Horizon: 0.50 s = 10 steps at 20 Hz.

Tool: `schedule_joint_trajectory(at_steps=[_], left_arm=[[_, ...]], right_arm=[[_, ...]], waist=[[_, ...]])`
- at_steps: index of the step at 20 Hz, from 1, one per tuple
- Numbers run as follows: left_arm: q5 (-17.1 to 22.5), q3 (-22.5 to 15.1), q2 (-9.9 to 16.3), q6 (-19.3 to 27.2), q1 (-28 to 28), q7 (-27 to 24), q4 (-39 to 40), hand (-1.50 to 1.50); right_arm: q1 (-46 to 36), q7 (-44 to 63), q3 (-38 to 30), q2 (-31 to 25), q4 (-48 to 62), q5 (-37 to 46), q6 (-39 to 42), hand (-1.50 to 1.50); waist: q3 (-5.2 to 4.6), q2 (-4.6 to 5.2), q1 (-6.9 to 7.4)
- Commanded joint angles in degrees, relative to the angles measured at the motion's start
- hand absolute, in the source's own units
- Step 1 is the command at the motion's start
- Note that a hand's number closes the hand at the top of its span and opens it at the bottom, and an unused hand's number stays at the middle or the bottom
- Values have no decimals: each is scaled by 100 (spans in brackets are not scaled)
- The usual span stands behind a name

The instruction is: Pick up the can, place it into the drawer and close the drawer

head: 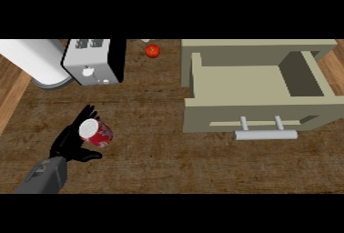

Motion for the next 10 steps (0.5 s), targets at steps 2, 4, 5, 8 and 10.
schedule_joint_trajectory(at_steps=[2, 4, 5, 8, 10], left_arm=[[178, 120, -200, 105, -366, 158, 141, 150], [214, 89, -125, -372, -301, 209, 223, 150], [204, 118, -227, -337, -513, 193, 438, 150], [241, 10, -45, -899, -421, 390, 120, 150], [292, 33, -68, -983, -490, 285, 49, 150]], right_arm=[[186, 472, -221, -115, -335, -561, -38, -150], [-88, 379, -145, -134, -161, -253, -47, -150], [-213, 472, -62, -182, -64, -277, -136, -150], [-129, 249, -101, 14, 146, -219, 115, -150], [-252, 364, 141, 87, -126, 62, -287, -150]], waist=[[1, -9, -2], [3, -7, 24], [-2, 10, -8], [6, -14, 42], [4, -7, 41]])
